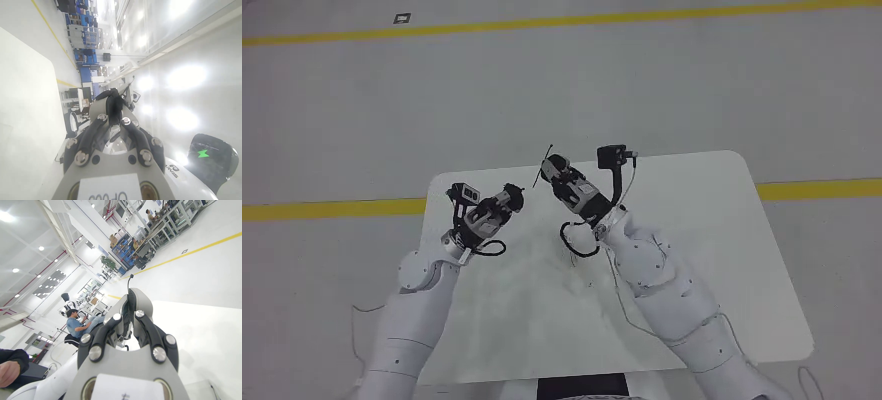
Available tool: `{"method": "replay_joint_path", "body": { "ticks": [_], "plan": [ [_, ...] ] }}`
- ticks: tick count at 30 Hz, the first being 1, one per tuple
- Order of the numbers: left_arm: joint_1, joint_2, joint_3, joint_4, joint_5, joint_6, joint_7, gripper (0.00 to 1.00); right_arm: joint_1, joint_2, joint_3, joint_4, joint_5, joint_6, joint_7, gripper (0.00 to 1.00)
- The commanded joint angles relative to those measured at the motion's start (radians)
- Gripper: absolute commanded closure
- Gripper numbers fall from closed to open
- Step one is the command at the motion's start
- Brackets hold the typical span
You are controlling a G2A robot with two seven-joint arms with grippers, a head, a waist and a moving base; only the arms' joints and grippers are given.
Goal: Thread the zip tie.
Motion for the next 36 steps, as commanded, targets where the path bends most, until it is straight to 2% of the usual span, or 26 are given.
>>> {"method": "replay_joint_path", "body": {
  "ticks": [1,6,9,18,19,24,30,36],
  "plan": [
    [-0.002,-0.005,0.006,0.003,0.008,0.000,0.003,1.00,0.004,-0.001,-0.015,0.006,-0.047,0.004,-0.024,1.00],
    [-0.008,-0.016,0.001,0.011,0.025,0.000,0.008,1.00,0.006,-0.004,-0.038,0.010,-0.123,0.017,-0.116,1.00],
    [-0.009,-0.021,-0.007,0.013,0.033,0.000,0.006,1.00,0.008,-0.004,-0.046,0.006,-0.176,0.001,-0.175,1.00],
    [-0.009,-0.021,-0.007,0.013,0.033,0.000,0.006,1.00,0.008,-0.004,-0.046,0.006,-0.176,0.001,-0.175,1.00],
    [-0.008,-0.020,-0.003,0.007,0.046,0.000,0.021,1.00,0.008,-0.004,-0.046,0.006,-0.176,0.001,-0.175,1.00],
    [0.012,-0.017,0.011,-0.025,0.084,0.000,0.053,1.00,0.001,0.005,-0.049,0.008,-0.332,0.010,-0.189,1.00],
    [0.026,-0.017,0.030,-0.043,0.105,0.000,0.073,1.00,-0.018,0.012,-0.037,0.002,-0.394,0.018,-0.205,1.00],
    [0.026,-0.019,0.031,-0.052,0.115,0.000,0.092,1.00,-0.026,0.019,-0.025,-0.011,-0.433,0.010,-0.194,1.00]
  ]
}}
